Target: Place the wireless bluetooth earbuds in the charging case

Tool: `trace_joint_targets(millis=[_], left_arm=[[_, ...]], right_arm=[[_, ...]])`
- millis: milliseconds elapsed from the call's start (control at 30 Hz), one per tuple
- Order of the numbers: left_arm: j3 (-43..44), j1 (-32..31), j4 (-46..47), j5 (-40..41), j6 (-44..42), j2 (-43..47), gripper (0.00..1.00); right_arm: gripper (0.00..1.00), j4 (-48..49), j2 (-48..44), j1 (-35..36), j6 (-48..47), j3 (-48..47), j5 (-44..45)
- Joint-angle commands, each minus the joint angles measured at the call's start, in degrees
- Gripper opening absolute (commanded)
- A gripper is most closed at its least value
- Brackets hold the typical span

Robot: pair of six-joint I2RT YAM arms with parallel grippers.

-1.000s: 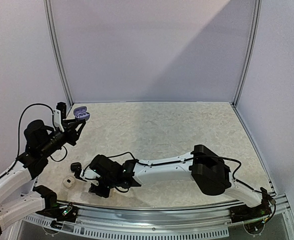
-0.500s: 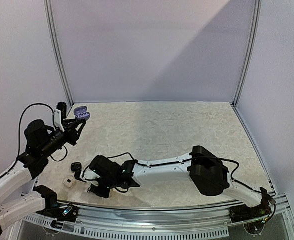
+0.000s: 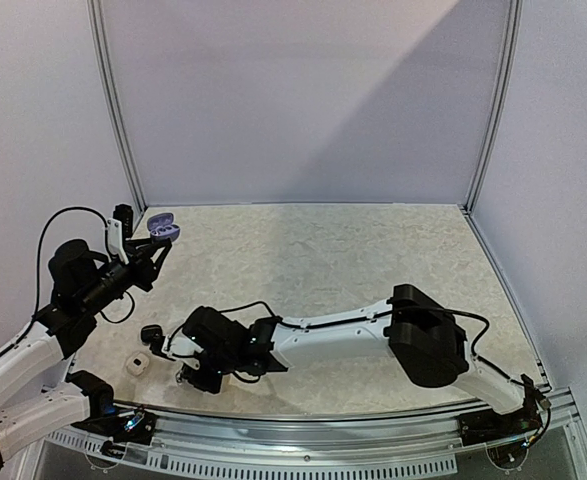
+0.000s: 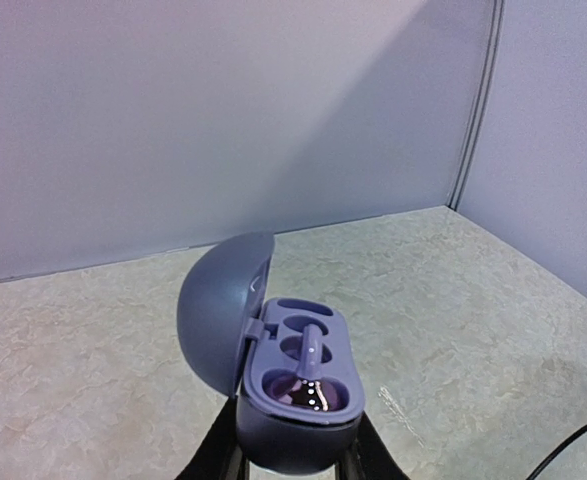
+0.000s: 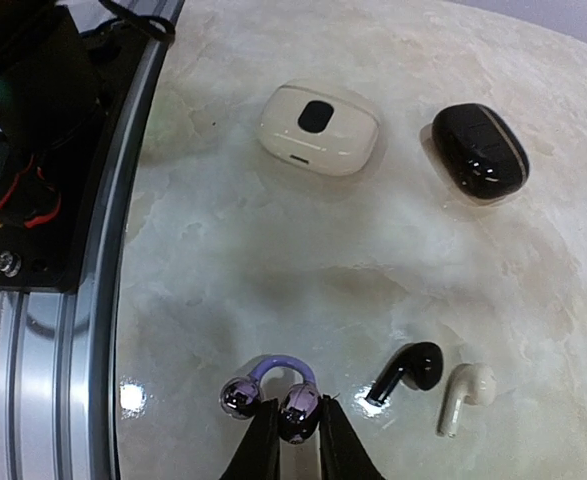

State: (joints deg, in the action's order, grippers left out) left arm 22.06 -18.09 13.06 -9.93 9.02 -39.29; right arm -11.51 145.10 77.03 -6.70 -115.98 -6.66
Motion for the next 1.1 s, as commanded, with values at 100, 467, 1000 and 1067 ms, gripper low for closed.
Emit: trace_joint_targets(millis=[100,467,1000,1067], left_arm=[[-0.71,-0.10,1.79,0.38,-0.75,0.09,0.00],[-0.88,-0.02,2.21,-2.54,-0.89,0.09,0.00],[-0.79,-0.11,2.26,-3.74,-1.01,-0.09,0.00],[-0.72,-0.05,2.32,-3.67,-0.96,-0.10,0.00]], right_arm=[[0.12,10.83,-11.58,-3.42,5.04,9.40,3.65],[0.11,14.20,-30.67,-7.54,20.26,38.24,24.46],[0.09,-5.19,-40.33,-7.04,50.85,57.84,34.27],[0.13,-6.52,-40.53,-6.94,51.37,57.69,33.93]])
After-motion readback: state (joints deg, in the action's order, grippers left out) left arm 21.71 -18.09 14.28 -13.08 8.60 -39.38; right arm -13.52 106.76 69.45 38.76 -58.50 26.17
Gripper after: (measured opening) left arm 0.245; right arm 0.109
